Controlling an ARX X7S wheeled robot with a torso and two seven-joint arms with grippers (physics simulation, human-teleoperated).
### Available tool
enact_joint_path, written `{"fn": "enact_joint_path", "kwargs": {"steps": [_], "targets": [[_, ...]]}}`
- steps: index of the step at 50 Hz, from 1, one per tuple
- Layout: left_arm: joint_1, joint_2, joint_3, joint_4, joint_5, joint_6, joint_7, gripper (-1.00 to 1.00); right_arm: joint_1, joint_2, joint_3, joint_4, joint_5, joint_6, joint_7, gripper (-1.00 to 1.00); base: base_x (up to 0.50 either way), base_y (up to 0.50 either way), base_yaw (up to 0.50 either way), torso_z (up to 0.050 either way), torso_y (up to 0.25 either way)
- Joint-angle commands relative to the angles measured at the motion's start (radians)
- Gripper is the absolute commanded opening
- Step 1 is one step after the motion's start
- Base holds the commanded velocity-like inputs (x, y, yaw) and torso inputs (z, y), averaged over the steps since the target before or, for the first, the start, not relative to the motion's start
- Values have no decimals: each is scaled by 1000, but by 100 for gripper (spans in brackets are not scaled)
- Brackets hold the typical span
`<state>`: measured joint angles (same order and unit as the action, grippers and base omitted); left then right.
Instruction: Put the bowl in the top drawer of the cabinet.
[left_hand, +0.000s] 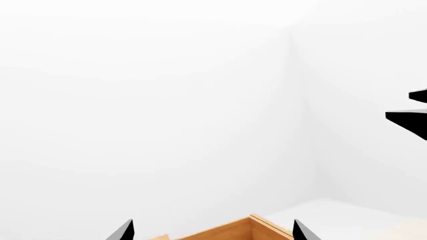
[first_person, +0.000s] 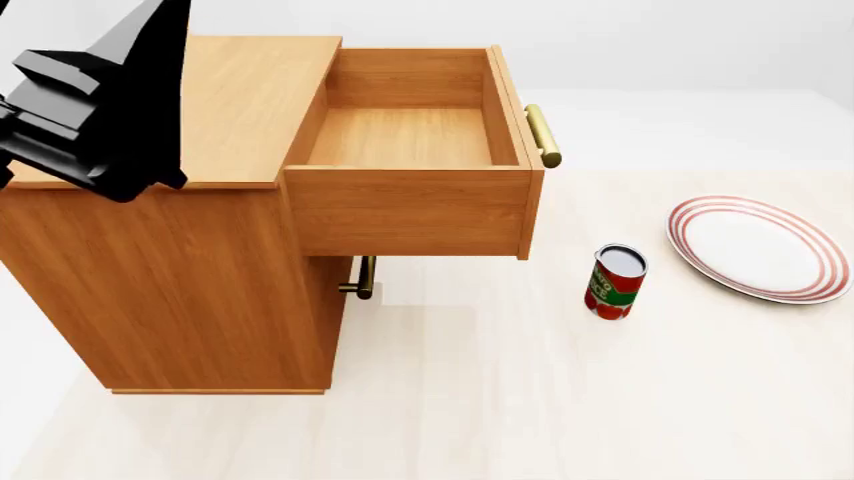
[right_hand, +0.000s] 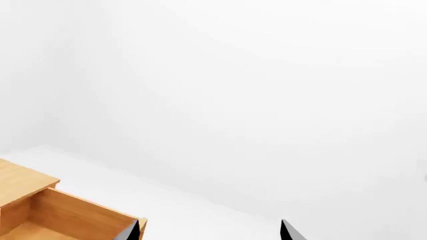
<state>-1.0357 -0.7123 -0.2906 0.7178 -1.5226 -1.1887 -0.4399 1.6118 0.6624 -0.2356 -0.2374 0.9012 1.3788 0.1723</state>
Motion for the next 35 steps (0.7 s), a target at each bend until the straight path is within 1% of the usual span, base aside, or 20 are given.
{"fn": "enact_joint_path", "kwargs": {"steps": [1,6,10,16,19,28,31,35], "targets": [[31,-48,-58,29,-127,16,-95,100,56,91,-87,114,-31,33,-70,100,0,0,0,0,0],[56,-66,-81,45,-172,26,-127,100,66,138,-166,197,-89,-16,-134,100,0,0,0,0,0],[77,-68,-100,59,-185,36,-139,100,83,169,-266,277,-147,-54,-210,100,0,0,0,0,0],[99,-73,-122,73,-201,47,-153,100,120,175,-411,417,-235,-143,-345,100,0,0,0,0,0],[113,-75,-134,80,-210,52,-160,100,136,173,-468,462,-262,-155,-395,100,0,0,0,0,0],[138,-83,-155,92,-234,65,-174,100,205,175,-693,580,-360,-142,-578,100,0,0,0,0,0],[143,-86,-159,97,-243,68,-179,100,216,198,-775,566,-375,-109,-647,100,0,0,0,0,0],[149,-87,-161,100,-246,70,-182,100,228,236,-843,532,-374,-69,-717,100,0,0,0,0,0]]}}
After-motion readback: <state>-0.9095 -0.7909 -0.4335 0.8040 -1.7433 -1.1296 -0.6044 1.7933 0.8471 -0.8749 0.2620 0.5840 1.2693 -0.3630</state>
